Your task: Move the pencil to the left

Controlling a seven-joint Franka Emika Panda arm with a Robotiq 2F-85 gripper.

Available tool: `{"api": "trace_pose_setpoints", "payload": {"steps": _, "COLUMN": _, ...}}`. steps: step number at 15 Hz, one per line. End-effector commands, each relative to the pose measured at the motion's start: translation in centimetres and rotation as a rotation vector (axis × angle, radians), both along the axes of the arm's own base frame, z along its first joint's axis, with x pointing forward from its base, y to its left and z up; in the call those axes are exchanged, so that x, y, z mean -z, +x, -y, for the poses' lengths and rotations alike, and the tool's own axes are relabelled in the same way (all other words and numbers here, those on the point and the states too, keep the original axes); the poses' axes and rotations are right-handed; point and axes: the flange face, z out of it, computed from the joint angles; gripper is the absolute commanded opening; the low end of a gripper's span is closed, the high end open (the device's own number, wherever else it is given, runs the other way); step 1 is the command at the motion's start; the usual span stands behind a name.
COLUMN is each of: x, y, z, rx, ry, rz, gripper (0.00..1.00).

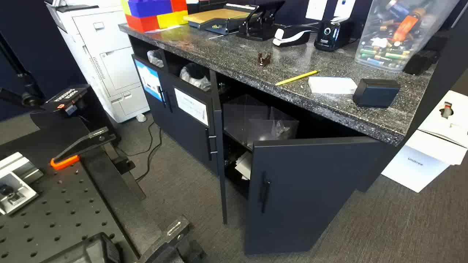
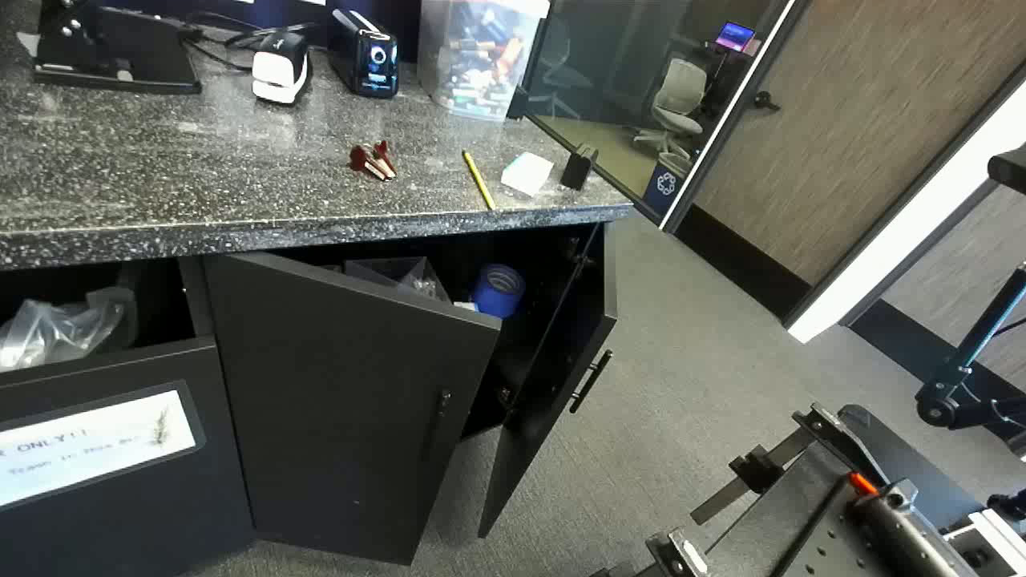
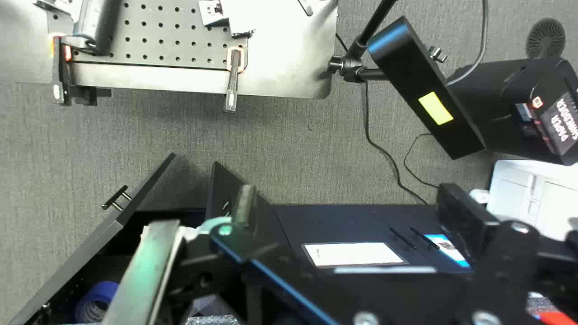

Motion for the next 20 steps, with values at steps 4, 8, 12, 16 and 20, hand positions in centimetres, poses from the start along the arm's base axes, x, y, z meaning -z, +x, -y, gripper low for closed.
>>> {"api": "trace_pose_setpoints", "payload": {"steps": 4, "x": -0.1, "y": 0.0, "z": 0.0, "rx": 0.000, "ry": 0.000, "rz": 0.000, "gripper": 1.00}}
{"api": "trace_pose_setpoints", "payload": {"steps": 8, "x": -0.1, "y": 0.0, "z": 0.0, "rx": 0.000, "ry": 0.000, "rz": 0.000, "gripper": 1.00}}
{"api": "trace_pose_setpoints", "payload": {"steps": 12, "x": 1.0, "y": 1.1, "z": 0.5, "rx": 0.014, "ry": -0.009, "rz": 0.001, "gripper": 1.00}}
{"api": "trace_pose_setpoints", "payload": {"steps": 16, "x": 4.6, "y": 5.4, "z": 3.2, "rx": 0.023, "ry": -0.036, "rz": 0.026, "gripper": 1.00}}
{"api": "trace_pose_setpoints", "payload": {"steps": 20, "x": 11.6, "y": 12.3, "z": 7.5, "rx": 0.048, "ry": -0.094, "rz": 0.035, "gripper": 1.00}}
